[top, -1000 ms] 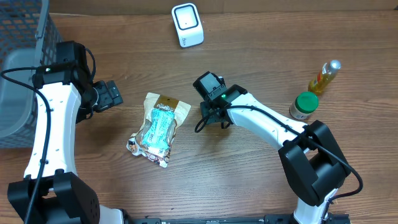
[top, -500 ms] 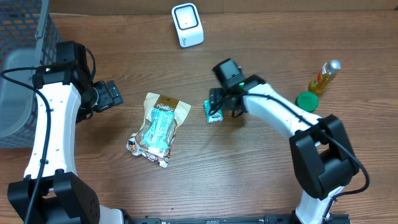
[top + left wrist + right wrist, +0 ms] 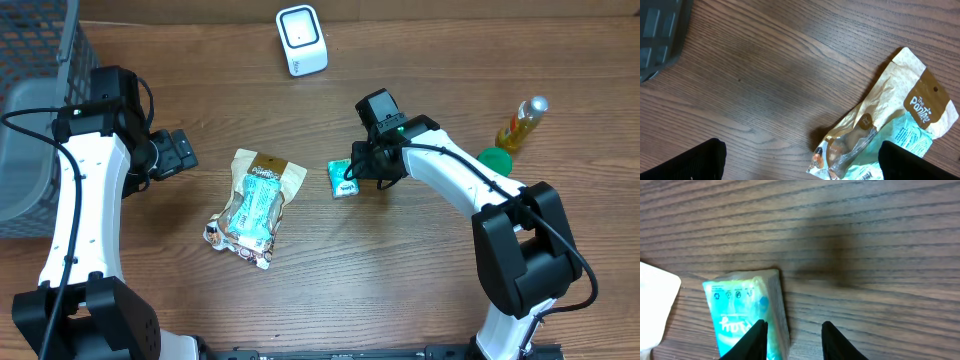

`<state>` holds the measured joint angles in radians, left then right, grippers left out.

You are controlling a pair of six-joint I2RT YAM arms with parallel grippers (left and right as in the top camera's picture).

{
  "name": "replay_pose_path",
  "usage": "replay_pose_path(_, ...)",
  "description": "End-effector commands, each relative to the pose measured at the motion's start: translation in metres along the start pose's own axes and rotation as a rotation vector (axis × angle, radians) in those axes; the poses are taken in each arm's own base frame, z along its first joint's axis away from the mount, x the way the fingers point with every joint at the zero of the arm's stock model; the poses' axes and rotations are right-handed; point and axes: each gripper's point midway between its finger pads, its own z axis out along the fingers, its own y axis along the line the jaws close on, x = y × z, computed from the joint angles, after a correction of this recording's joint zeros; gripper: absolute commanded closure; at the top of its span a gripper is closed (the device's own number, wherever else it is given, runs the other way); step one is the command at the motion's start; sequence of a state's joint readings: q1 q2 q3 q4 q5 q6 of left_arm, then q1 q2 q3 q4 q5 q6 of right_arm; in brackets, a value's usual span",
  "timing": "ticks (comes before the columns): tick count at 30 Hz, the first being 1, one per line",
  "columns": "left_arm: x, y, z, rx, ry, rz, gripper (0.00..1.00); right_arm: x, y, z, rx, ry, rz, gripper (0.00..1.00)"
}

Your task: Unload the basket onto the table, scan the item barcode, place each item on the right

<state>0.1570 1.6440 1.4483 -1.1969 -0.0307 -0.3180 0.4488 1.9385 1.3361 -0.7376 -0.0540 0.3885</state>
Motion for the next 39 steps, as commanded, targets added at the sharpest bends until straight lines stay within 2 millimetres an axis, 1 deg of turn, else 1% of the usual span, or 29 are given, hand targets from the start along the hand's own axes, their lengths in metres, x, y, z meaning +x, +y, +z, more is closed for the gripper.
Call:
replay_pose_path(1, -0.001, 0.000, 0.000, -0.002, -0.003, 0.001, 0.00, 0.004, 0.004, 0.000, -0.015, 0.016, -0.007, 0.67)
replay_pose_path(6, -0.001, 0.000, 0.000, -0.002, -0.003, 0.001, 0.00, 0.011, 0.001, 0.000, -0.002, 0.044, -0.004, 0.67)
replay_pose_path(12, -0.001, 0.000, 0.000, -0.002, -0.003, 0.001, 0.00, 0.017, 0.002, 0.000, -0.016, 0.072, -0.001, 0.68)
replay_pose_path(14, -0.001, 0.000, 0.000, -0.002, -0.003, 0.001, 0.00, 0.019, 0.001, 0.000, -0.013, 0.078, -0.001, 0.72)
replay_pose_path(15, -0.001, 0.000, 0.000, -0.002, -0.003, 0.001, 0.01, 0.020, 0.001, 0.000, -0.010, 0.083, 0.000, 0.77)
replay_pose_path(18, -0.001, 0.000, 0.000, -0.002, -0.003, 0.001, 0.00, 0.024, -0.001, 0.000, -0.004, 0.096, 0.001, 0.89)
replay_pose_path(21, -0.001, 0.000, 0.000, -0.002, -0.002, 0.001, 0.00, 0.026, -0.003, 0.003, -0.002, 0.099, 0.001, 0.93)
replay_pose_path(27, -0.001, 0.000, 0.000, -0.002, -0.003, 0.001, 0.00, 0.032, -0.006, 0.013, -0.005, 0.094, 0.001, 0.93)
replay_pose_path(33, -0.001, 0.000, 0.000, -0.002, -0.003, 0.001, 0.00, 0.033, -0.006, 0.014, -0.006, 0.096, 0.000, 0.93)
replay_pose_path(37, -0.001, 0.000, 0.000, -0.002, -0.002, 0.001, 0.00, 0.037, 0.001, 0.013, -0.048, 0.117, -0.001, 0.93)
replay_pose_path(39, -0.001, 0.000, 0.000, -0.002, -0.002, 0.001, 0.01, 0.040, 0.008, 0.012, -0.092, 0.133, -0.046, 0.93)
